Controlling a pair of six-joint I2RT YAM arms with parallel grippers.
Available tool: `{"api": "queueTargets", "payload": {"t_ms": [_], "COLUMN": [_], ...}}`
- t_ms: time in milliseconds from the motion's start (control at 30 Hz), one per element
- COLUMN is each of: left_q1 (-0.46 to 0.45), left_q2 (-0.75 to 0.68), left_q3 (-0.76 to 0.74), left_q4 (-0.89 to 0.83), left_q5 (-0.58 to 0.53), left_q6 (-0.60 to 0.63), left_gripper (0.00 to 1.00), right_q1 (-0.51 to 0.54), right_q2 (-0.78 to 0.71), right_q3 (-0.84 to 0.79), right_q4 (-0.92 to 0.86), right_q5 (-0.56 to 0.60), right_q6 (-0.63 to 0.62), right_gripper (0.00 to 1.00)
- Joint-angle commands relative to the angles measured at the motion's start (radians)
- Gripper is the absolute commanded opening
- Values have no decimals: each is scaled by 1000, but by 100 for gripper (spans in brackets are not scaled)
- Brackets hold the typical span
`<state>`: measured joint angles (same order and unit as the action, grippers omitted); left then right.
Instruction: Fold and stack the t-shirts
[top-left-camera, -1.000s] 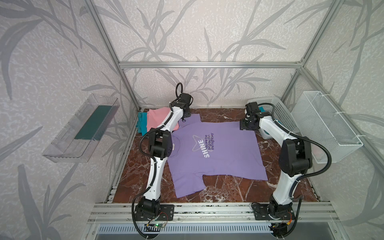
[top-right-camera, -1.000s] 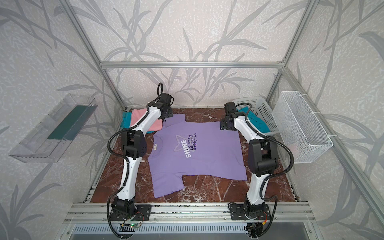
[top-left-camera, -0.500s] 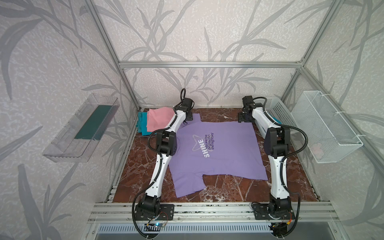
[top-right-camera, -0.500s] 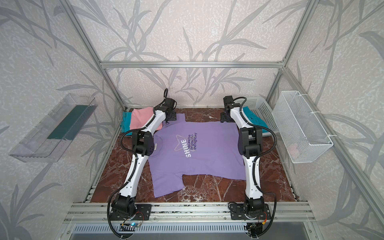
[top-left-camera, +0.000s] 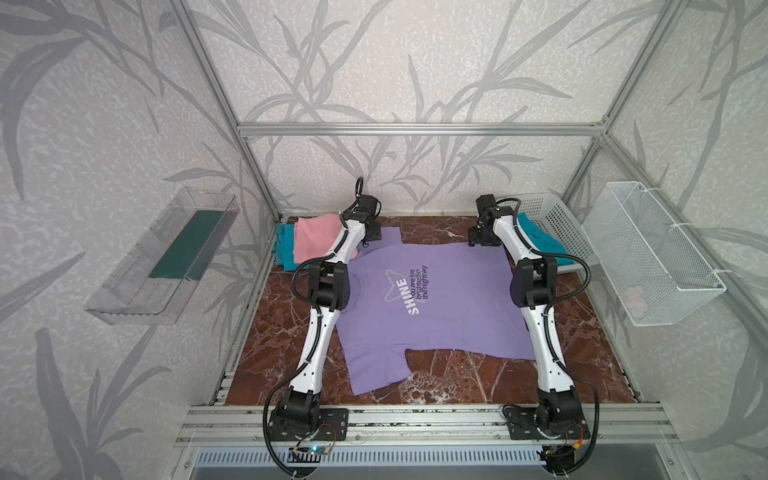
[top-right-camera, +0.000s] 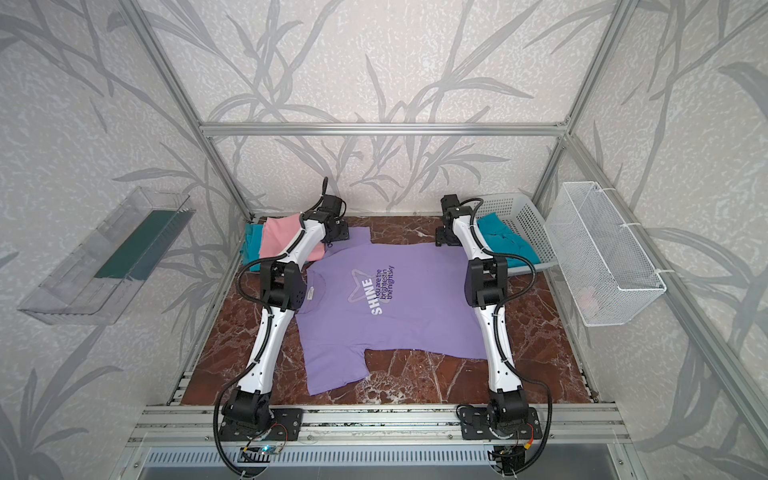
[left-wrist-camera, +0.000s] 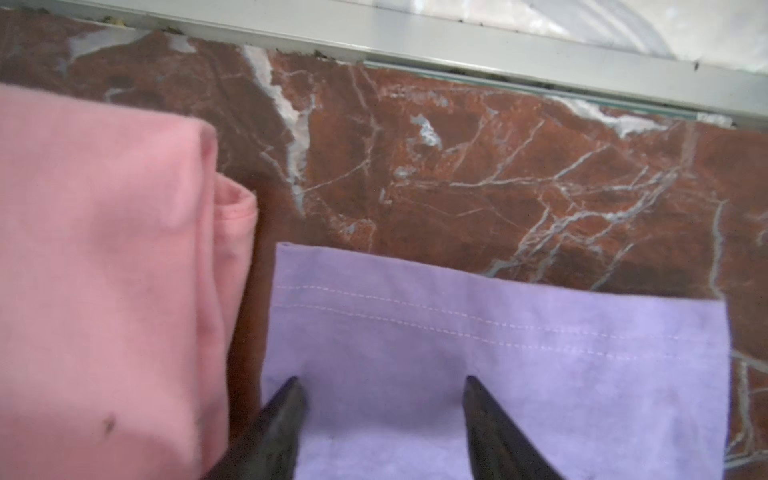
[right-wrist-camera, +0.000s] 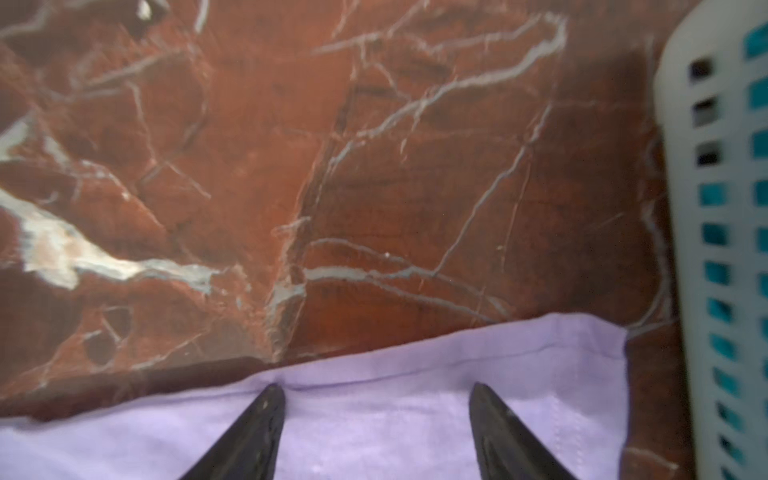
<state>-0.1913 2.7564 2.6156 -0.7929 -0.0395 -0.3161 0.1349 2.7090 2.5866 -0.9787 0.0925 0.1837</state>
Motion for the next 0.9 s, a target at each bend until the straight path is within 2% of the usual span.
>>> {"api": "queueTargets", "payload": {"t_ms": [0,67,100,167,200,233,267,333,400,700,867], "left_q1": [8,9,9,8,8,8,9,9,10,19,20], "left_q2": [28,27,26,26,24,20,14,-3,-29,-267,-462], "left_q3": [19,20,19,19,19,18,18,18,14,-69,-308], "left_q4": [-25,-27,-30,-37,-40,-46,-51,-61,-66,-61,32], "left_q5": [72,66,64,58,57,55,52,39,27,-56,-13], "left_q6": [2,-2,-4,-8,-8,-8,-6,-2,3,-6,-12], "left_gripper": [23,5,0,0,0,0,0,0,0,0,0], "right_q1": [-22,-26,-28,-30,-31,-32,-34,-35,-35,-35,-35], "right_q2": [32,35,35,37,39,39,38,34,28,-67,-229], "right_q3": [32,33,35,35,36,38,38,36,34,-11,-243], "right_q4": [-61,-63,-65,-63,-63,-63,-62,-56,-46,-19,132], "right_q5": [-44,-60,-63,-72,-75,-79,-79,-67,-58,-32,-40], "right_q6": [26,29,29,28,28,28,30,28,20,-9,-12], "right_gripper": [72,70,68,60,53,42,26,10,1,0,0]}}
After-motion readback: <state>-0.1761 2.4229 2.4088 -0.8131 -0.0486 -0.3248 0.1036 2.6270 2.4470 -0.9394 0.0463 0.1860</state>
